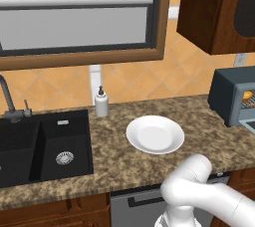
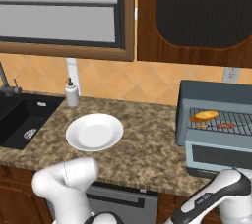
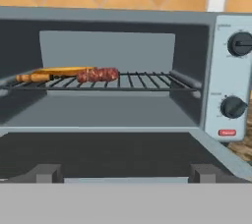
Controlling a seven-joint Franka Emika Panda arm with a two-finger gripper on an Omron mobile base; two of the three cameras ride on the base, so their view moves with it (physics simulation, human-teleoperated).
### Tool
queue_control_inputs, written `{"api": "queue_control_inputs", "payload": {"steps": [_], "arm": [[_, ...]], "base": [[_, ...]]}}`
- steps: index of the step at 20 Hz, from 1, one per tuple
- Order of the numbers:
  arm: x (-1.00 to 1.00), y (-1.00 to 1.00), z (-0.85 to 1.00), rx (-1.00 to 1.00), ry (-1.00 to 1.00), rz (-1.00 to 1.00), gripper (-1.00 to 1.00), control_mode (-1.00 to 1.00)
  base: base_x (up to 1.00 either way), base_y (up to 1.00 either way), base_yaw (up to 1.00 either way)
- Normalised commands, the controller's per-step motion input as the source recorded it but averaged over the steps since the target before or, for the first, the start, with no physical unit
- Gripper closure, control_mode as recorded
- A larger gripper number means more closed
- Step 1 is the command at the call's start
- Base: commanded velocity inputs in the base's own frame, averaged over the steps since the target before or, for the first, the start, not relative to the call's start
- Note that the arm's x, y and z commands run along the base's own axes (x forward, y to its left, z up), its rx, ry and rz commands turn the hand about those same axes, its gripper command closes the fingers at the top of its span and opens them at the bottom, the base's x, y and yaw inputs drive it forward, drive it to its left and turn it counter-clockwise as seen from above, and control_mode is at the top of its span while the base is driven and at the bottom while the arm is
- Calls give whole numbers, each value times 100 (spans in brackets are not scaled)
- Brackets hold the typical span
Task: Pick up the kebab skewer and baguette bread, and place them inside the toaster oven. Close the toaster oven door and start by setting the timer.
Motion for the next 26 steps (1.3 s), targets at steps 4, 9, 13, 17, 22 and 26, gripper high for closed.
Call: {"api": "queue_control_inputs", "payload": {"steps": [4, 9, 13, 17, 22, 26], "arm": [[-67, 21, -45, 0, 0, 0, -100, -100], [-9, 22, -26, 0, 0, 0, -100, -100], [0, 25, -24, 0, 0, 0, -100, -100], [0, 7, -26, 0, 0, 0, -100, -100], [0, 0, -14, 0, 0, 0, -100, -100], [0, 0, 0, 0, 4, 0, -100, -100]], "base": [[0, 0, 0], [0, 0, 0], [0, 0, 0], [0, 0, 0], [0, 0, 0], [0, 0, 0]]}}
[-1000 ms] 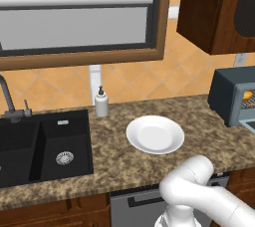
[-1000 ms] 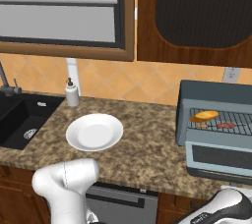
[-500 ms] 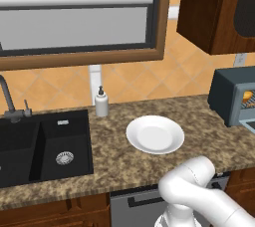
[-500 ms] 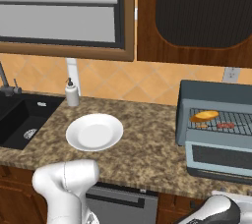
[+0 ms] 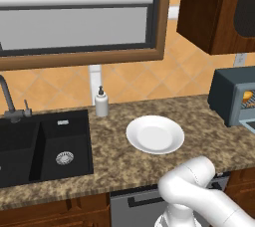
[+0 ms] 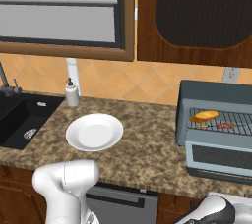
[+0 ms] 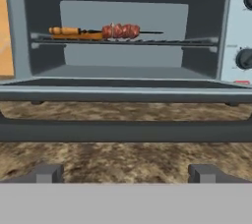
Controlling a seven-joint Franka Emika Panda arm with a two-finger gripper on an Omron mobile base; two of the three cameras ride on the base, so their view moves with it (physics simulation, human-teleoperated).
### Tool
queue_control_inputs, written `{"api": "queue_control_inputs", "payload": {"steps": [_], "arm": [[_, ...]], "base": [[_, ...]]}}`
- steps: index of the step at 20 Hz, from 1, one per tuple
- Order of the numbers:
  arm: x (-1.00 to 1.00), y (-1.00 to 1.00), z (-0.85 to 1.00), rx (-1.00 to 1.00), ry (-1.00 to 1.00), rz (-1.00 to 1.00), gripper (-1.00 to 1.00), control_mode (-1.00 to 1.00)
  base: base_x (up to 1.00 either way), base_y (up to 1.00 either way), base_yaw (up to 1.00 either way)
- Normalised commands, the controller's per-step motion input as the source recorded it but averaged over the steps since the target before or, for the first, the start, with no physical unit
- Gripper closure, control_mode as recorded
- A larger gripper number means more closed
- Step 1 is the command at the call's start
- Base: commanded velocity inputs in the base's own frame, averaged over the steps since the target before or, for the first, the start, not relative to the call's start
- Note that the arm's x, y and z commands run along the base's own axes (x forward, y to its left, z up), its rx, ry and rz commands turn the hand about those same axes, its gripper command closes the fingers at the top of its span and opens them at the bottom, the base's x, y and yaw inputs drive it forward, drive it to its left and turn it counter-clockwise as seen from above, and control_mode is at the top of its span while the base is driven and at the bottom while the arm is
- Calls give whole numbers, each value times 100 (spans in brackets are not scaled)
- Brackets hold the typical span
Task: Pick up the kebab skewer and baguette bread, and place them inside the toaster oven. Close the toaster oven door and start by setting the timer.
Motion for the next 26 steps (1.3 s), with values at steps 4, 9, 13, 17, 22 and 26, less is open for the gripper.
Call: {"api": "queue_control_inputs", "payload": {"steps": [4, 9, 13, 17, 22, 26], "arm": [[0, 0, 0, 0, 6, 0, -100, -100], [1, 0, -1, 0, 4, 0, -100, -100], [0, 0, -17, 0, 1, 0, -100, -100], [0, 0, -21, 0, 0, 0, -100, -100], [14, 0, -11, 0, 0, 0, -100, -100], [27, 0, -2, 0, 0, 0, -100, -100]], "base": [[0, 0, 0], [0, 0, 0], [0, 0, 0], [0, 0, 0], [0, 0, 0], [0, 0, 0]]}}
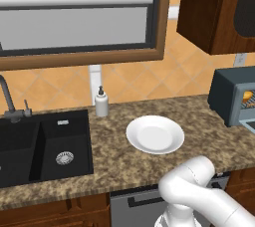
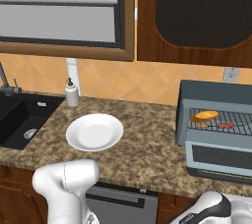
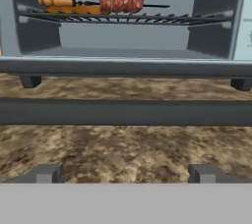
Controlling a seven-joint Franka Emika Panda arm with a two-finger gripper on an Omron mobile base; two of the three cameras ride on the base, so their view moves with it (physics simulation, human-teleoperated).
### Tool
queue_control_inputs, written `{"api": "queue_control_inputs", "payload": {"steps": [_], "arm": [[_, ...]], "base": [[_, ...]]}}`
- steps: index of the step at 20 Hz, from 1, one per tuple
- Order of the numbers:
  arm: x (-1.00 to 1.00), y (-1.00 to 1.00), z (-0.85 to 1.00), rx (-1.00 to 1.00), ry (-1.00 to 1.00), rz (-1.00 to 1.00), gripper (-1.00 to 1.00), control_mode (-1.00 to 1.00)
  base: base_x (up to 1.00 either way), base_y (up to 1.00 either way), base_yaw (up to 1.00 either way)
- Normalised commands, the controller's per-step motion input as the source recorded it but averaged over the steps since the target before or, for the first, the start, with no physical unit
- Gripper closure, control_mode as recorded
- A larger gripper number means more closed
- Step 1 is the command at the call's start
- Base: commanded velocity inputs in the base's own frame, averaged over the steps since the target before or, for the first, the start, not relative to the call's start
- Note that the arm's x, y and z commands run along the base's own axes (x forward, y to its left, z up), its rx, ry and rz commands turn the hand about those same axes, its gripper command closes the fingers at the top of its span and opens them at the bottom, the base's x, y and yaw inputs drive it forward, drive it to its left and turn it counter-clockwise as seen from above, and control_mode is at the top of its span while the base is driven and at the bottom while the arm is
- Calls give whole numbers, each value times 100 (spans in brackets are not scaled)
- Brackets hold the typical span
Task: Pick up the kebab skewer and baguette bread, and place them inside the toaster oven. Close the toaster oven door and start by setting the timer.
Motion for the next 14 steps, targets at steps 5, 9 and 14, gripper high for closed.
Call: {"api": "queue_control_inputs", "payload": {"steps": [5, 9, 14], "arm": [[19, 0, -11, 0, 0, 0, -100, -100], [23, 0, -9, 0, 0, 0, -100, -100], [30, 0, -2, 0, 0, 0, -100, -100]], "base": [[0, 0, 0], [0, 0, 0], [0, 0, 0]]}}
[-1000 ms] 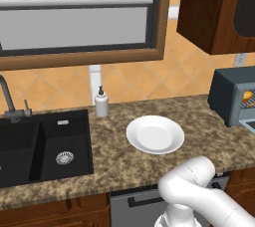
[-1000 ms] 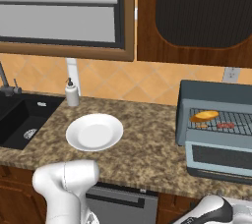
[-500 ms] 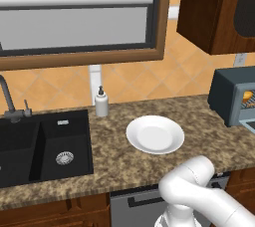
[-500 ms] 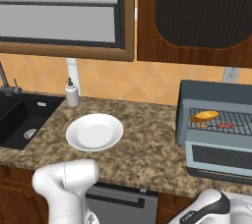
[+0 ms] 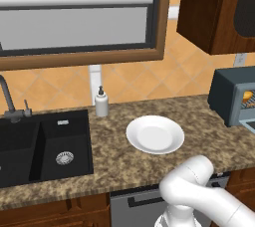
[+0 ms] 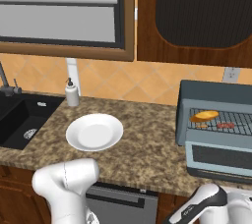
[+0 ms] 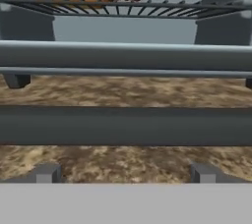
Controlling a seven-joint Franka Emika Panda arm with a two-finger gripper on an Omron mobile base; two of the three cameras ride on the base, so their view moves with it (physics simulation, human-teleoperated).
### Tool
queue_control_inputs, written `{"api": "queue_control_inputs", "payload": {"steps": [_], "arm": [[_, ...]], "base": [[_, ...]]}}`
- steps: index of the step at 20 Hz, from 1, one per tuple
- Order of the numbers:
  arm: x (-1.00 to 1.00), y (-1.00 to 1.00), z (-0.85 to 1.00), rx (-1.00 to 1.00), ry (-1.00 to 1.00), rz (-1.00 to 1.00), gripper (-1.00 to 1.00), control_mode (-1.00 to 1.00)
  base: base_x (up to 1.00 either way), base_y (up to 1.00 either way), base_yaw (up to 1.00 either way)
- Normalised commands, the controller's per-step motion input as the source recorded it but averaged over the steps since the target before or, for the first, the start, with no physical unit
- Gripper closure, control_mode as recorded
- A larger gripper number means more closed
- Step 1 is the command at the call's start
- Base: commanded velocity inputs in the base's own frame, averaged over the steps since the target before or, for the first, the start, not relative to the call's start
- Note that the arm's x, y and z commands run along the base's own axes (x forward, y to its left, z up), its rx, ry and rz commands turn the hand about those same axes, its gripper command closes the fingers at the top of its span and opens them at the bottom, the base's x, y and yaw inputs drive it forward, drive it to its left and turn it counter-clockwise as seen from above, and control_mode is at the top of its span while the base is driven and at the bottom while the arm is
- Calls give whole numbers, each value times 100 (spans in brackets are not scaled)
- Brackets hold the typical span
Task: Pick up the kebab skewer and baguette bread, and place them inside the toaster oven. Close the toaster oven door and start by setting the timer.
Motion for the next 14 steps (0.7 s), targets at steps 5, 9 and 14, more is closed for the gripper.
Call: {"api": "queue_control_inputs", "payload": {"steps": [5, 9, 14], "arm": [[24, 0, -4, 0, 0, 0, -100, -100], [21, 0, 0, 0, 0, 0, -100, -100], [16, 0, 13, 0, 0, 0, -100, -100]], "base": [[0, 0, 0], [0, 0, 0], [0, 0, 0]]}}
